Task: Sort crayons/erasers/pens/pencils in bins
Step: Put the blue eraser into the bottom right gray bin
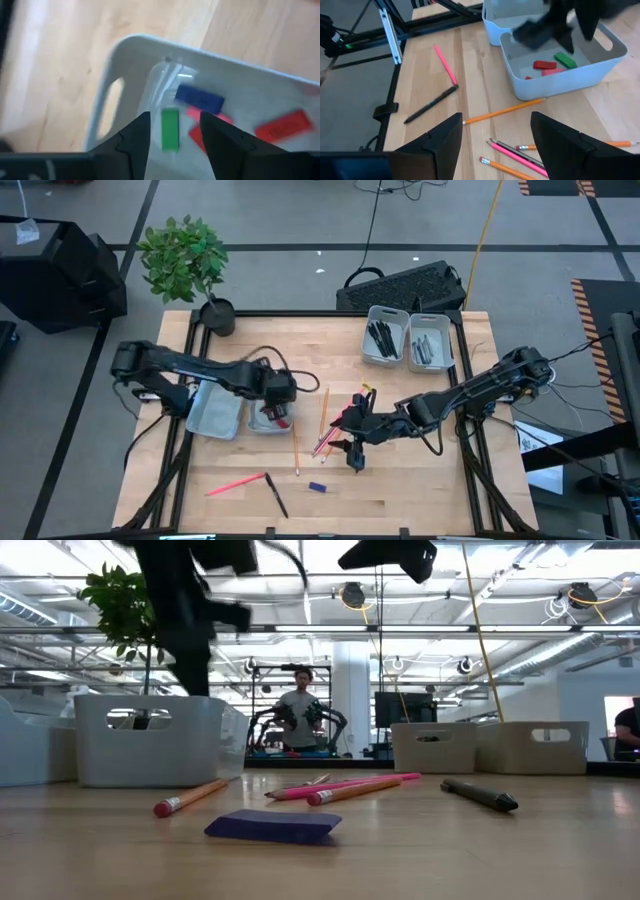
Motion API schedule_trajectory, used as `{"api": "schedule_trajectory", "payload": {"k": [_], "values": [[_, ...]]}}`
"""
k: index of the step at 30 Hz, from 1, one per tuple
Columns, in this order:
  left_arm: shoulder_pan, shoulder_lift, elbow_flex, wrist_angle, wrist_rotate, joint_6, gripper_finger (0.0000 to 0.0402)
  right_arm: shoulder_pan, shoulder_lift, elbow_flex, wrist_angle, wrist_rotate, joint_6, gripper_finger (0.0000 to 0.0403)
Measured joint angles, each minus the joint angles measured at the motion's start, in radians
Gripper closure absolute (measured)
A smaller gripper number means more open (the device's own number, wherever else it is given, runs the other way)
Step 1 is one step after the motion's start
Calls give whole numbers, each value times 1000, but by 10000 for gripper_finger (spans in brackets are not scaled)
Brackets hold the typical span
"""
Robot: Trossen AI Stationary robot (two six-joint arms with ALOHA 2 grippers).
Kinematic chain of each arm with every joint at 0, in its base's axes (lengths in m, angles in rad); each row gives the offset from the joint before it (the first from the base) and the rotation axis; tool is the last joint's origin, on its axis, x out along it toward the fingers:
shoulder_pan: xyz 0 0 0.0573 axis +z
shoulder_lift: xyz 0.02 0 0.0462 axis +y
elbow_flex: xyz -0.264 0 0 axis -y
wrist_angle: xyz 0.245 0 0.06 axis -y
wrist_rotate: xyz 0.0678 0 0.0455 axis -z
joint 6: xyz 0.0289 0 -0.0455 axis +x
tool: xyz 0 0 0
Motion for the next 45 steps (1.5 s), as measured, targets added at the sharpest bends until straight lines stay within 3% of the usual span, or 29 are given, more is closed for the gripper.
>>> {"api": "schedule_trajectory", "payload": {"k": [8,12,18,21,27,31,38,45], "values": [[-56,-263,31,-12,75,-182,244,19,67,2,117,-30,-30,177],[-111,-381,31,29,62,-253,255,69,195,74,180,-104,-55,177],[-199,-481,30,49,2,-317,261,143,401,226,128,-105,-52,177],[-243,-497,30,49,-25,-356,261,163,462,236,109,-95,-40,177],[-311,-481,29,68,-68,-399,261,198,531,233,53,28,-47,177],[-326,-451,29,74,-83,-419,261,204,580,233,86,28,-98,177],[-334,-403,29,103,-84,-448,261,190,637,233,86,25,-52,179],[-368,-381,29,152,-87,-487,261,178,644,210,94,29,-24,236]]}}
